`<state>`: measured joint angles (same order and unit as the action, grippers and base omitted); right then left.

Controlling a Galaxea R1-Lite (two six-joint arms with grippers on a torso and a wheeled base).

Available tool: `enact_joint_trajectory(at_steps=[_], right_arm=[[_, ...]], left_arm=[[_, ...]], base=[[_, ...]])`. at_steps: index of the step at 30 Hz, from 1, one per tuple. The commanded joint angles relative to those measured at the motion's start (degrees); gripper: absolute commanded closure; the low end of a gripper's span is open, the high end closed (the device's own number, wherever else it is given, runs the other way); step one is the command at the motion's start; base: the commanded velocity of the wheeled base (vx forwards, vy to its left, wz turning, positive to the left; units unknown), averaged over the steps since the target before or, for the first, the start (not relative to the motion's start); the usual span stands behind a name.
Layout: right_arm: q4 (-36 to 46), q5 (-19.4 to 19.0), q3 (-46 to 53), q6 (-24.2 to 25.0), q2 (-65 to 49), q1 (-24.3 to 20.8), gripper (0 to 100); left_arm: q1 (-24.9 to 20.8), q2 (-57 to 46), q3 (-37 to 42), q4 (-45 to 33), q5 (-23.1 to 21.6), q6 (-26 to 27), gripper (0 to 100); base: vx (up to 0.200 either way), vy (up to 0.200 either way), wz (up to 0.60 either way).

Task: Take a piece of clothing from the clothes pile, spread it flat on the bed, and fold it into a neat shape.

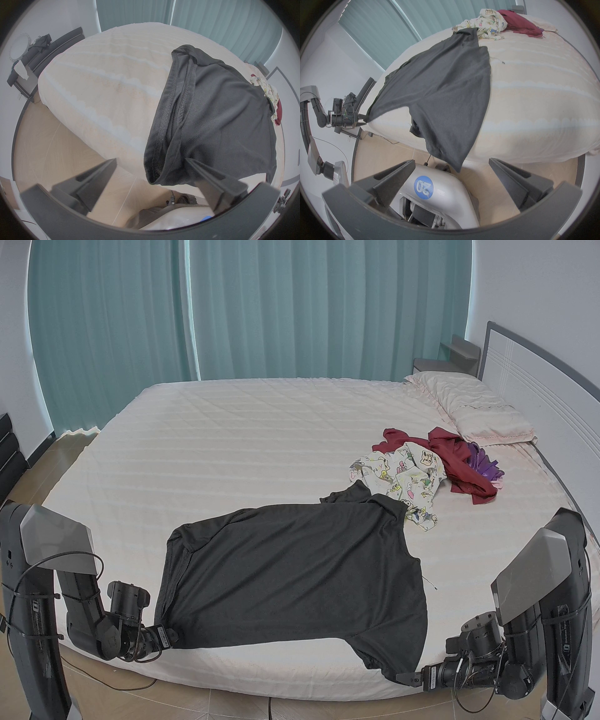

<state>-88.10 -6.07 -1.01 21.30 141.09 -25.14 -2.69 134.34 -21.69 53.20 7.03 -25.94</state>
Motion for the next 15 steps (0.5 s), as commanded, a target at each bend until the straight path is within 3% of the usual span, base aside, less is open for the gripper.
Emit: enact_joint_trajectory(at_steps=[1,8,15], right_arm=[[-0.8,-0.1,1.0,0.1,-2.1,1.5,0],[-1.5,-0.5,0.9,0.3,-2.3,2.6,0],[-1.5,-0.5,0.6,0.4,-2.3,2.7,0]], left_arm=[[1.5,-2.6,0.2,0.5,-0.4,0.6,0],[3.0,-9.4,0.3,0.1,-2.7,1.2,0],[3.0,-8.4,-1.0,0.2,-5.1,0.1,0]], base=[[0.0,0.0,0.0],[0.0,0.0,0.0],[0.0,0.0,0.0]])
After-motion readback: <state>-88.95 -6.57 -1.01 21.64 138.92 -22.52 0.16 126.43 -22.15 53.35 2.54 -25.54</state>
